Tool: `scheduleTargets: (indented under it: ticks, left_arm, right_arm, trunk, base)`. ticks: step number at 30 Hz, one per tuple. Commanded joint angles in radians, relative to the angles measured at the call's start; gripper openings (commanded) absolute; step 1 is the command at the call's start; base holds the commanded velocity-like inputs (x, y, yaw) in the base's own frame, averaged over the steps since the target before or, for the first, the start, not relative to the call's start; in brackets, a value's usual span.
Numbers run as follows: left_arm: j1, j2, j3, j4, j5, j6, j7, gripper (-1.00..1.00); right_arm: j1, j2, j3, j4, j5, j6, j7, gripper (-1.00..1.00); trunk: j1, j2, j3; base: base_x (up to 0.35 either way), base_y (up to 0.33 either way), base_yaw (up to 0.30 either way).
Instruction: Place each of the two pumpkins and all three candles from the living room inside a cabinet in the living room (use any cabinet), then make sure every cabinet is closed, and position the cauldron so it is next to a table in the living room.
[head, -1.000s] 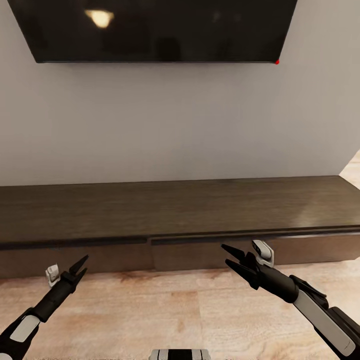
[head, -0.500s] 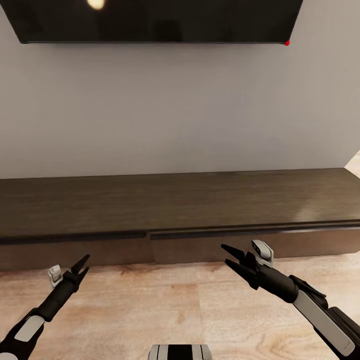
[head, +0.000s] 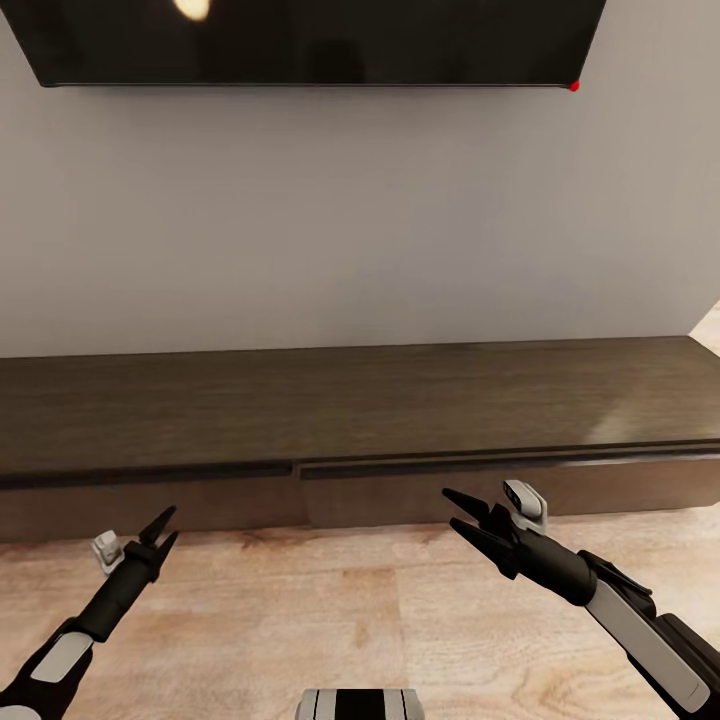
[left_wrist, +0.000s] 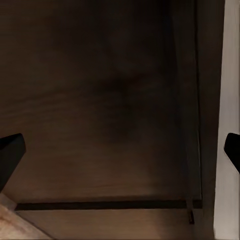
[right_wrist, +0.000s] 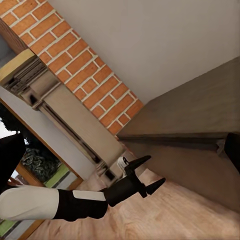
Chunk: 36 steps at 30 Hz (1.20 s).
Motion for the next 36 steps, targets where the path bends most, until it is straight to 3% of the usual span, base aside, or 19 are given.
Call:
scheduleTargets:
  ticks: [1,9,15,23,36]
  left_arm:
    - [0.000,0.002,0.001,0.001,0.007,0.014,0.000,1.00]
    - [0.000,0.016,-0.005,-0.012,-0.011,0.116,-0.011,1.00]
    - [-0.001,0.008,-0.002,-0.009,-0.010,0.122,-0.003,1.00]
    - [0.000,0.005,-0.005,-0.005,-0.001,0.133,0.056,1.00]
    - [0.000,0.003,0.001,-0.004,0.009,0.132,0.054,1.00]
  right_arm:
    - [-0.001,-0.001,0.002,0.000,-0.010,0.010,0.002,1.00]
    - [-0.001,-0.001,0.002,0.000,-0.011,0.010,0.002,1.00]
    - [-0.001,-0.001,0.002,0.008,-0.010,0.010,0.002,1.00]
    - [-0.001,-0.002,0.002,0.014,-0.010,0.011,0.004,1.00]
    - [-0.001,-0.001,0.002,0.017,-0.010,0.010,0.004,1.00]
  trunk:
    - [0.000,0.000,-0.001]
    - [0.000,0.000,-0.001]
    - [0.000,0.000,-0.001]
    - [0.000,0.000,-0.001]
    - [0.000,0.000,-0.001]
  base:
    - [0.000,0.000,0.000]
    - [0.000,0.000,0.000]
    - [0.000,0.000,0.000]
    - [0.000,0.000,0.000]
    - [0.000,0.000,0.000]
